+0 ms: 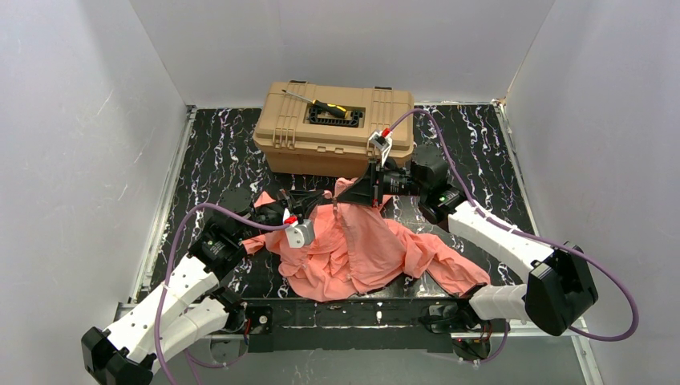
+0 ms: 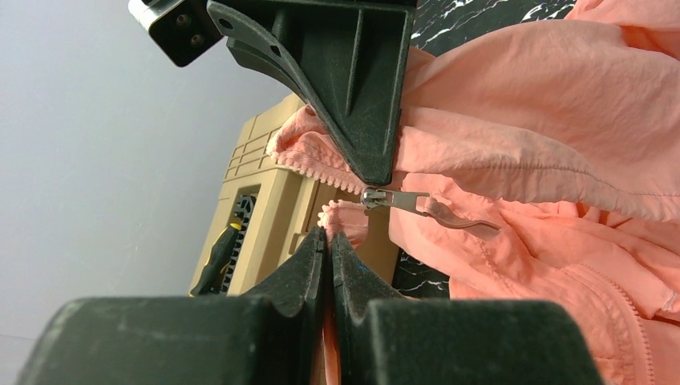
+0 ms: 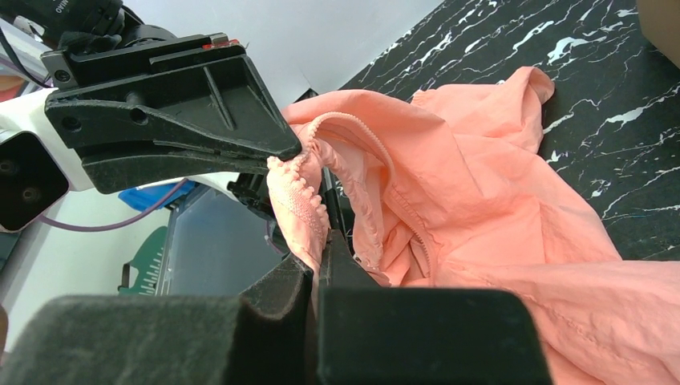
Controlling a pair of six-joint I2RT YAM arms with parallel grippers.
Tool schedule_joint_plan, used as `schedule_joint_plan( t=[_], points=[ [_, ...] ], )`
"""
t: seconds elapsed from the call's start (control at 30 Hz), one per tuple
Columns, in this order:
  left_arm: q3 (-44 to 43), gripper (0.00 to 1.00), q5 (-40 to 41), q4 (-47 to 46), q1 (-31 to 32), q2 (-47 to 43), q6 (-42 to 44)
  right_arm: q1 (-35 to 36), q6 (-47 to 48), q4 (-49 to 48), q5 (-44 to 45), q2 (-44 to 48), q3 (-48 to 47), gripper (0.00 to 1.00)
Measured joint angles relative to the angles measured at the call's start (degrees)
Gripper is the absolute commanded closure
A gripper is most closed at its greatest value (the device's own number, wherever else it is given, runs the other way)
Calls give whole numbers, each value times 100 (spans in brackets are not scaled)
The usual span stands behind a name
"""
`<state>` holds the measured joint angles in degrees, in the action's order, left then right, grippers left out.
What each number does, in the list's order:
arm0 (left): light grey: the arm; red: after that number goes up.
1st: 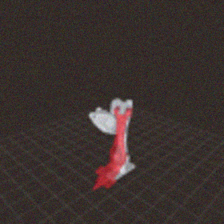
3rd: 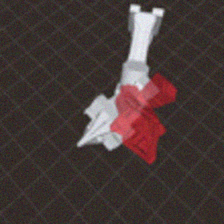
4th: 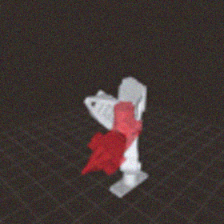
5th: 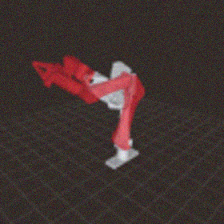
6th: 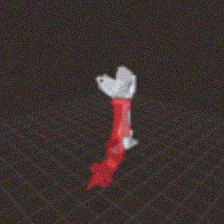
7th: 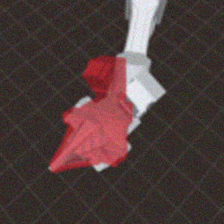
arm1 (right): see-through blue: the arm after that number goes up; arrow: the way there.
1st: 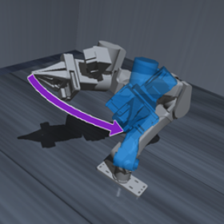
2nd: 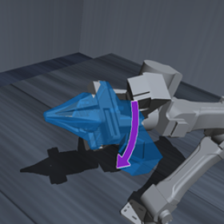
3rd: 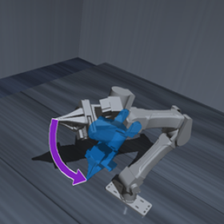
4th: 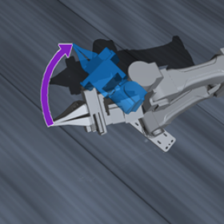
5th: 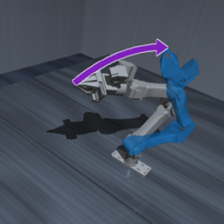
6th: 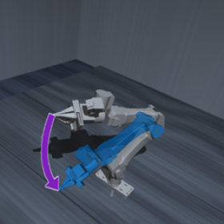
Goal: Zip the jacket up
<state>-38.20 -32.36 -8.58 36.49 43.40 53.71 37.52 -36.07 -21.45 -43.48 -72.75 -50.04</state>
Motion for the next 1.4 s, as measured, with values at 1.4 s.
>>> schedule_joint_plan(
  t=[1.4],
  points=[
    [0, 100, -7, 0, 0, 0, 138, 4, -232, -330, 109, -155, -11, 99]
  ],
)
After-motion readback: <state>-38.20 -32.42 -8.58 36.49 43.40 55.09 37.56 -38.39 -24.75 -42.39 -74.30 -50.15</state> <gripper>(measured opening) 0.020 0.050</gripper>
